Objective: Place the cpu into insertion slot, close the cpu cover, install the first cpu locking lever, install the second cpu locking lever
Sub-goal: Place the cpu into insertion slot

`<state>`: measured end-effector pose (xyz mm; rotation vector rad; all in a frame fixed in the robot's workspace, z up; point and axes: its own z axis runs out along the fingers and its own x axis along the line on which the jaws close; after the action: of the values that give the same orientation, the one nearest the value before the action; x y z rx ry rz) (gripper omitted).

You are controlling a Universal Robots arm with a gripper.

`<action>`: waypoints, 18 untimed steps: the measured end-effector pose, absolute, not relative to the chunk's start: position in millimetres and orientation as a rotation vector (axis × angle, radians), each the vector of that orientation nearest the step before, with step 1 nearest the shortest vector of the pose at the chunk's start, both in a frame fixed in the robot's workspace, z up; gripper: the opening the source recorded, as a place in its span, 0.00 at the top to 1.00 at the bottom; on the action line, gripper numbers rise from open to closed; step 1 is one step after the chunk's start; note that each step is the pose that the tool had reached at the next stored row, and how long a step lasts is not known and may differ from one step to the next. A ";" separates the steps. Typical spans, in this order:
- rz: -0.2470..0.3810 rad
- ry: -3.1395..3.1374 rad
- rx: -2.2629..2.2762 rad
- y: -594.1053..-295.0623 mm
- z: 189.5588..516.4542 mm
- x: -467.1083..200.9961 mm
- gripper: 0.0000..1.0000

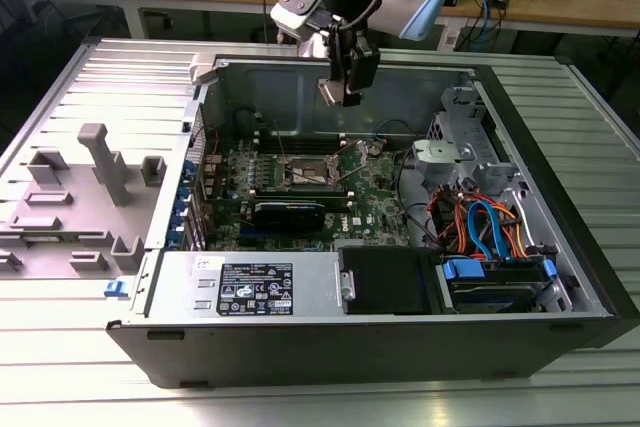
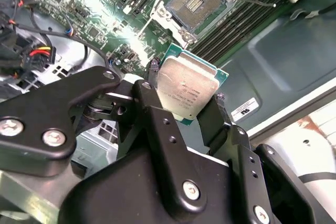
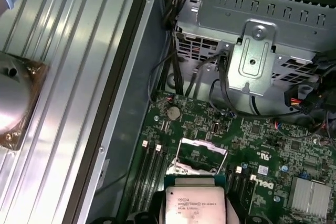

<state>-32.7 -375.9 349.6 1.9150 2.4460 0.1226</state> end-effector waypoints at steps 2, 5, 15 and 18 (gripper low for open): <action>0.121 2.405 1.964 -376.0 349.0 -32.6 0.45; 0.121 2.398 1.972 -376.3 348.8 -32.7 0.45; 0.121 2.398 1.972 -376.3 348.8 -32.7 0.45; 0.121 2.398 1.972 -376.3 348.8 -32.7 0.45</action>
<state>-32.7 -376.3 348.8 1.9723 2.3980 0.1208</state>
